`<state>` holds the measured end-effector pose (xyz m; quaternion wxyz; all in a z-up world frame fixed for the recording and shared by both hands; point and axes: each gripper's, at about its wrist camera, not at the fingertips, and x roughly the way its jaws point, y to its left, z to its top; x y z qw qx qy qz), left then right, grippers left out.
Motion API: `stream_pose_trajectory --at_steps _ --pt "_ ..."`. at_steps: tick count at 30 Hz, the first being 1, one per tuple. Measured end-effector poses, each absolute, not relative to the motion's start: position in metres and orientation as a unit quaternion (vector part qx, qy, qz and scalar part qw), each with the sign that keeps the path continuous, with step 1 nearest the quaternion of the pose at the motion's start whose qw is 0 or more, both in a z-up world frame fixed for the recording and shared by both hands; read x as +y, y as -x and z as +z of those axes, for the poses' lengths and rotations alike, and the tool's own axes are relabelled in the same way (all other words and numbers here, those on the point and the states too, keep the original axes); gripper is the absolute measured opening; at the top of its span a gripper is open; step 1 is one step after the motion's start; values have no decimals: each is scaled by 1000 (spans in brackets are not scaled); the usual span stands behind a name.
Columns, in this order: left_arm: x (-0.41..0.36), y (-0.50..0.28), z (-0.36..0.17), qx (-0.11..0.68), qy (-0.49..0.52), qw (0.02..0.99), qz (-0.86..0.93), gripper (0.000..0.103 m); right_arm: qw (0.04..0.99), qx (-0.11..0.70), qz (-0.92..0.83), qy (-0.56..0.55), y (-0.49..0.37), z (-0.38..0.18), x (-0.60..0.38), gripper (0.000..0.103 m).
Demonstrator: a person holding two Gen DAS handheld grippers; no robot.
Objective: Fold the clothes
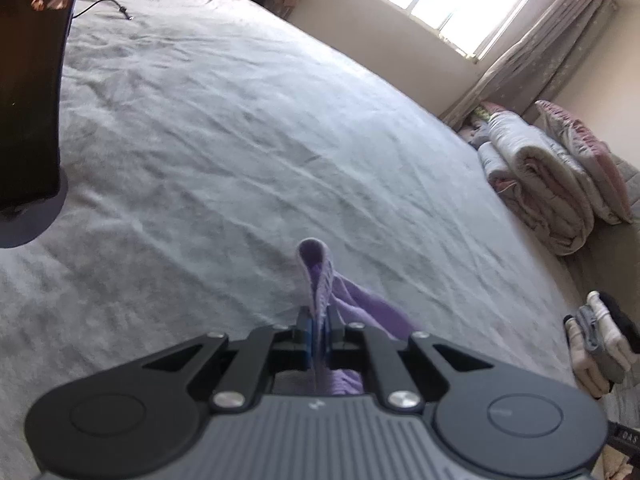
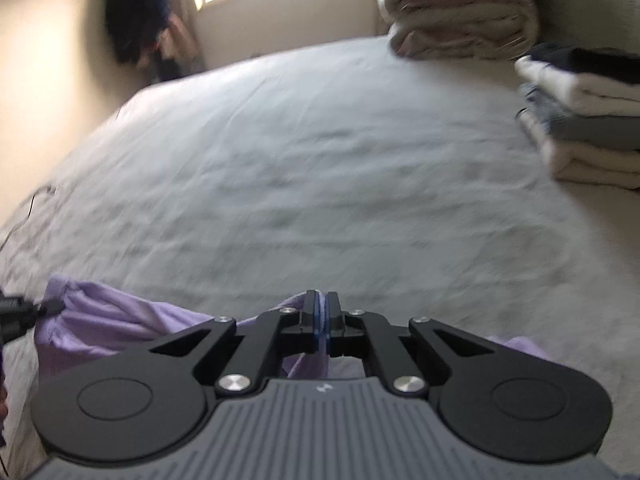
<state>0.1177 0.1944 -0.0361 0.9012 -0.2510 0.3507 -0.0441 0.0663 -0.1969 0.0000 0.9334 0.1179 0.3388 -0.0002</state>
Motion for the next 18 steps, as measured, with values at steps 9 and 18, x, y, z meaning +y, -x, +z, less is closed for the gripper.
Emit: stream_pose_trajectory --at_steps 9,18 --pt "166 -119 -3 293 205 932 -57 5 964 243 0 -113 -77 16 -215 3" --pt "138 -168 -9 305 128 944 -18 5 952 251 32 -172 -97 -7 -231 5"
